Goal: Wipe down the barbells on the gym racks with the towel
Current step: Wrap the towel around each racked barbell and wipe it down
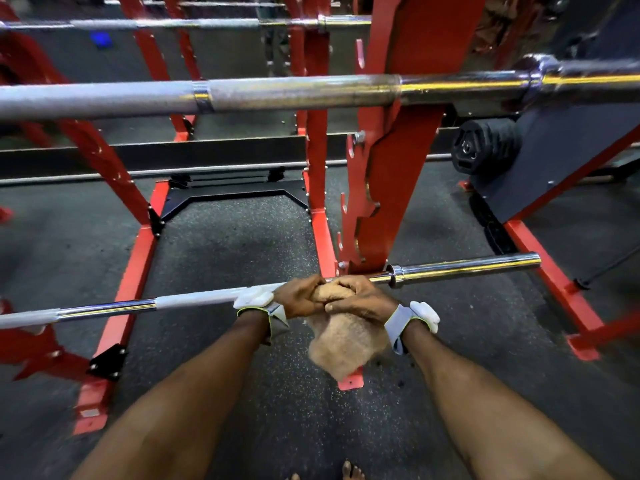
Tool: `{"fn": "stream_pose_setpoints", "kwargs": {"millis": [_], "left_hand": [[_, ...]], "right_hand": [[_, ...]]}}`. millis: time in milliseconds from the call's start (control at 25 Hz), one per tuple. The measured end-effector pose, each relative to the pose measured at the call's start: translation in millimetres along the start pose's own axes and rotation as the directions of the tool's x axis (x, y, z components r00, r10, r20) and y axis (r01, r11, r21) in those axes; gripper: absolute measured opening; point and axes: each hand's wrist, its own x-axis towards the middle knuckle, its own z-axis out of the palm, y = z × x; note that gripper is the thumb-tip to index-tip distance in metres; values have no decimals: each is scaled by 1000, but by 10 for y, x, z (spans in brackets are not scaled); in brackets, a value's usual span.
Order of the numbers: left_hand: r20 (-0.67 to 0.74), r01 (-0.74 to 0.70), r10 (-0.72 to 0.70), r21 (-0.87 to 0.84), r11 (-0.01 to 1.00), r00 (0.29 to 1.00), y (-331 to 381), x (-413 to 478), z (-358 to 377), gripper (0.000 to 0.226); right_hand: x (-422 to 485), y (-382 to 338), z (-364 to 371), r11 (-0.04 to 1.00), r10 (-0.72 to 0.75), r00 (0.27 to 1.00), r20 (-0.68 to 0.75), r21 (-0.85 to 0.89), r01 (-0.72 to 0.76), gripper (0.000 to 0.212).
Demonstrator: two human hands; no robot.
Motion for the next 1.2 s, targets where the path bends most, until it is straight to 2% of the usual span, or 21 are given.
{"fn": "stream_pose_setpoints", "kwargs": {"millis": [120, 200, 280, 360, 440, 520, 600, 640, 680, 720, 760, 840, 880, 960, 1040, 1120, 1200], "left_hand": [[-107, 9, -10, -10, 1000, 994, -166, -242, -37, 67], [-198, 32, -59, -133, 991, 979, -284, -410, 16, 58], [-315, 57, -113, -183, 982, 942, -411, -523, 53, 52], [-428, 84, -198, -272, 959, 882, -543, -551, 50, 47], [-491, 77, -282, -396, 915, 825, -655, -486, 26, 41], [-516, 91, -337, -444, 891, 788, -812, -337, 27, 48], [-534, 159, -380, -413, 897, 756, -957, -165, -16, 62], [-515, 212, -411, -402, 891, 752, -1035, -82, -56, 66], [-499, 268, -436, -374, 888, 749, -1118, -17, -105, 65], [-497, 310, -445, -332, 891, 745, -1181, 27, -135, 63], [-501, 325, -431, -288, 901, 750, -1223, 46, -145, 65], [-493, 315, -387, -227, 922, 779, -1301, 84, -157, 77], [-470, 312, -363, -185, 932, 805, -1347, 101, -159, 82], [-430, 273, -288, -98, 957, 856, -1498, 105, -127, 80], [-464, 251, -223, -2, 968, 857, -1699, 62, -148, 67], [-534, 268, -166, 119, 956, 829, -1975, -32, -160, 58], [-537, 308, -150, 217, 926, 830, -2208, -158, -156, 61]], "right_hand": [[155, -88, 100, 998, -19, 994, 111, -56, 25, 47], [277, -137, 204, 994, -24, 978, 206, -103, 46, 45], [408, -223, 250, 988, -4, 970, 243, -147, 41, 48], [604, -241, 288, 976, 2, 984, 181, -213, 38, 56], [821, -245, 282, 948, -66, 997, 41, -308, 76, 57], [1010, -218, 293, 901, -74, 994, -85, -433, 30, 56], [1129, -181, 436, 862, -26, 972, -234, -498, -97, 58], [1173, -180, 564, 845, -64, 940, -335, -519, -128, 59], [1223, -149, 718, 819, -202, 885, -419, -568, -81, 57], [1253, -53, 884, 785, -308, 844, -439, -619, -36, 56], [1224, -16, 1011, 756, -313, 864, -395, -654, -26, 59], [1255, 36, 1188, 710, -97, 958, -269, -693, -123, 70], [1278, 114, 1217, 649, -40, 973, -227, -746, -147, 75], [1278, 315, 1199, 516, -208, 961, -180, -855, -48, 78], [1304, 506, 1052, 386, -332, 936, -118, -922, 20, 73], [1331, 534, 849, 352, -295, 949, -109, -936, 2, 81], [1351, 392, 742, 342, -171, 975, -139, -937, -74, 85]]}}
